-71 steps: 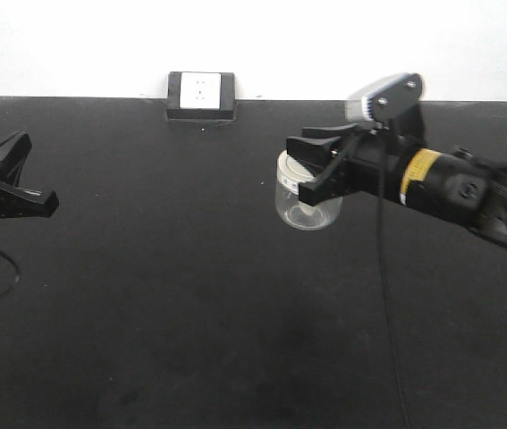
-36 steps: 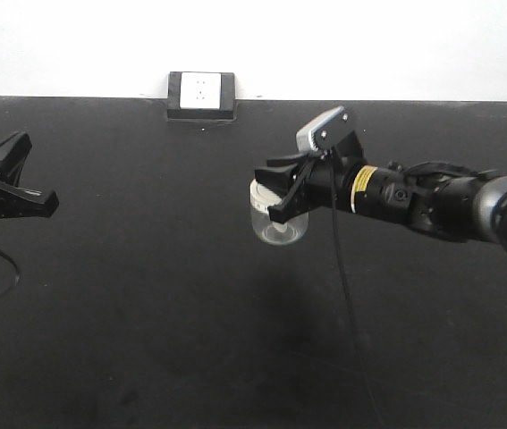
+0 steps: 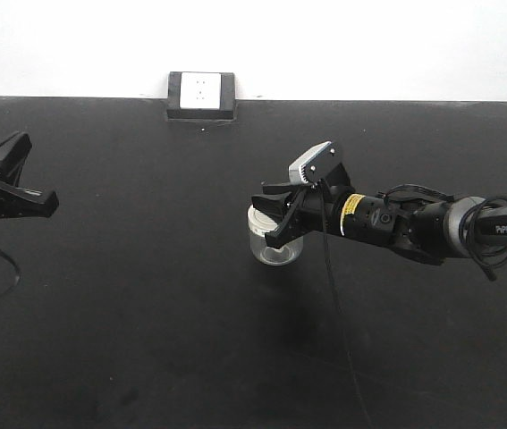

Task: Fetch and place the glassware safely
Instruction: 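Extend the right arm forward, carrying the jar over the countertop, then lower the jar onto the countertop and open the right gripper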

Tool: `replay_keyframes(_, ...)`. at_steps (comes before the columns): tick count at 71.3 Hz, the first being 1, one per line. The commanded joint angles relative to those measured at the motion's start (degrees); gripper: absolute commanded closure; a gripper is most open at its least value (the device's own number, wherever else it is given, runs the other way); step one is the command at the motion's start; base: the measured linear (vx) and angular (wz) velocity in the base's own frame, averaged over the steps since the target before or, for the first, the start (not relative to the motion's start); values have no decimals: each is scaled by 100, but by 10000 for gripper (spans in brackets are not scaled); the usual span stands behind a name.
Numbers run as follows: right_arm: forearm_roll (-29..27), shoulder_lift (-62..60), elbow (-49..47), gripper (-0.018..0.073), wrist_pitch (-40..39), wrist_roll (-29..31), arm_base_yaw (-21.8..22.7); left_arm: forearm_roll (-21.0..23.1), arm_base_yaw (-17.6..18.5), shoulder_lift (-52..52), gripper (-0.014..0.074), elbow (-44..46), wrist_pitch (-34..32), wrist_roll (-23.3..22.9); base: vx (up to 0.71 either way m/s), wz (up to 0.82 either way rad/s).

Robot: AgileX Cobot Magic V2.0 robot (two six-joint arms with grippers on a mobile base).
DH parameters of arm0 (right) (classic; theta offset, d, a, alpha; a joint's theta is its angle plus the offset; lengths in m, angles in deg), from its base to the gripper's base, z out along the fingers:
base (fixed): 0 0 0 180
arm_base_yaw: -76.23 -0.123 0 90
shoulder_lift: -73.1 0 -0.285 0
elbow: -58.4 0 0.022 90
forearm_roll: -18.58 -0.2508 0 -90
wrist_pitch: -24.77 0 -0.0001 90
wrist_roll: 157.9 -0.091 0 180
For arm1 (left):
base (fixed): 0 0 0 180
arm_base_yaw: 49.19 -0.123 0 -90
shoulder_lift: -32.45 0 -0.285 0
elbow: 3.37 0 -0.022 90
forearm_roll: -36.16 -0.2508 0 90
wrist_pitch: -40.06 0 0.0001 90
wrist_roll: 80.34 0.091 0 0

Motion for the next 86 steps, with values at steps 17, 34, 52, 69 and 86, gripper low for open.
replay_keyframes(17,-238,-161,-182,559,-460,262,21,105,6,154,594,113,-408,-17,0,0)
replay_keyframes(34,-306,-161,-182,502,-460,251,21,105,6,154,594,113,-408,-17,0,0)
replay_keyframes(52,-297,-161,-182,188,-528,269,21,105,6,154,594,113,-408,-17,0,0)
replay_keyframes(69,-297,-161,-182,-149,-565,275,21,105,6,154,594,113,-408,-17,0,0)
replay_keyframes(86,-309,-169,-182,-155,-565,269,21,105,6,154,594,113,-408,-17,0,0)
